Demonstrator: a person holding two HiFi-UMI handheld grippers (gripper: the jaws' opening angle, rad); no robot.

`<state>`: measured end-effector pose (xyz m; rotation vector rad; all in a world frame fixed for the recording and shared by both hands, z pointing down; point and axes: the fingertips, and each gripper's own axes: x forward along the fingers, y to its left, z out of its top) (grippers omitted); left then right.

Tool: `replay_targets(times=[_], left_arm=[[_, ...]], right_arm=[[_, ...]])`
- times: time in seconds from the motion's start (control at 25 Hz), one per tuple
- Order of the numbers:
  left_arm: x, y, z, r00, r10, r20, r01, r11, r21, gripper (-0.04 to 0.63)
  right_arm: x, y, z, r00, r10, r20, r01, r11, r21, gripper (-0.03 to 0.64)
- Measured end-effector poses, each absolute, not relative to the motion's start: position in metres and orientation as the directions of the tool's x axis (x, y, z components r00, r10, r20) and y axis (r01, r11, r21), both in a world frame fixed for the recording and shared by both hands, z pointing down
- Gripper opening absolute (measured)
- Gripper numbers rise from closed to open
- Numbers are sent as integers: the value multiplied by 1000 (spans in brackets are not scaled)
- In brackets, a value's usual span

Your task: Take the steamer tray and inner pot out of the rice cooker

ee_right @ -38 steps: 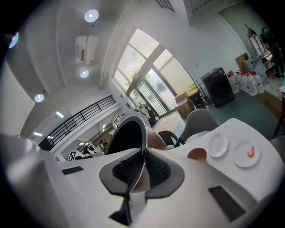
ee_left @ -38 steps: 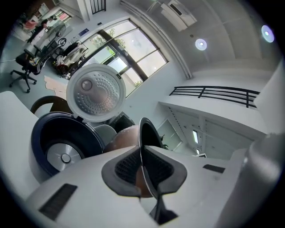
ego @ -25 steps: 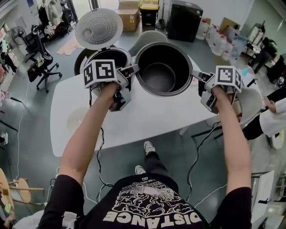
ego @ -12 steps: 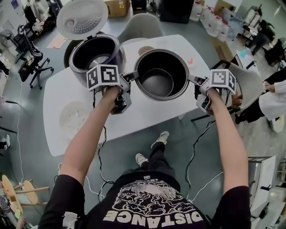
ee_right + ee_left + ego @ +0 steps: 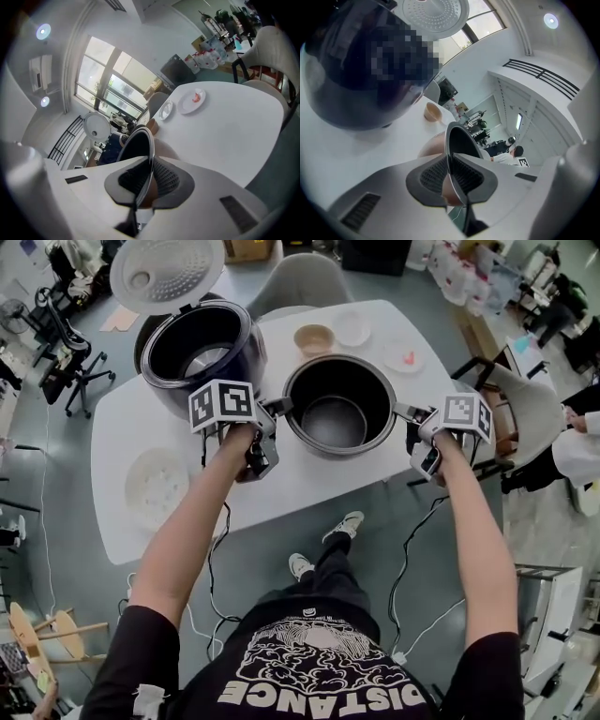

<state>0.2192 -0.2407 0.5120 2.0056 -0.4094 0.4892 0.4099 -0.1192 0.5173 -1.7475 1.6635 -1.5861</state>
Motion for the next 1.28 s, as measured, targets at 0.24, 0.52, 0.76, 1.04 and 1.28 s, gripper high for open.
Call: replay_targets(times=[0.24, 0.52, 0.76, 1.04, 1.28], left_arm=[[223, -244, 512, 863, -82, 499, -474, -477, 740, 53], [217, -250, 504, 802, -121, 586, -526, -607, 595, 91], [205, -252, 460, 783, -219, 582, -541, -700, 466, 66], [157, -258, 398, 779, -370, 506, -584, -722, 371, 43], [92, -269, 352, 738, -508, 444, -652, -707, 274, 37]], right_arm=[[414, -126, 515, -245, -820, 518, -566, -313, -763, 48], [424, -123, 503, -182, -783, 594, -686, -332, -648, 52], [420, -126, 462, -144, -798, 586, -763, -287, -579, 49], [359, -158, 390, -181, -847, 501, -851, -120, -511, 36], [279, -196, 342, -267, -861, 434, -896, 57, -439, 34]])
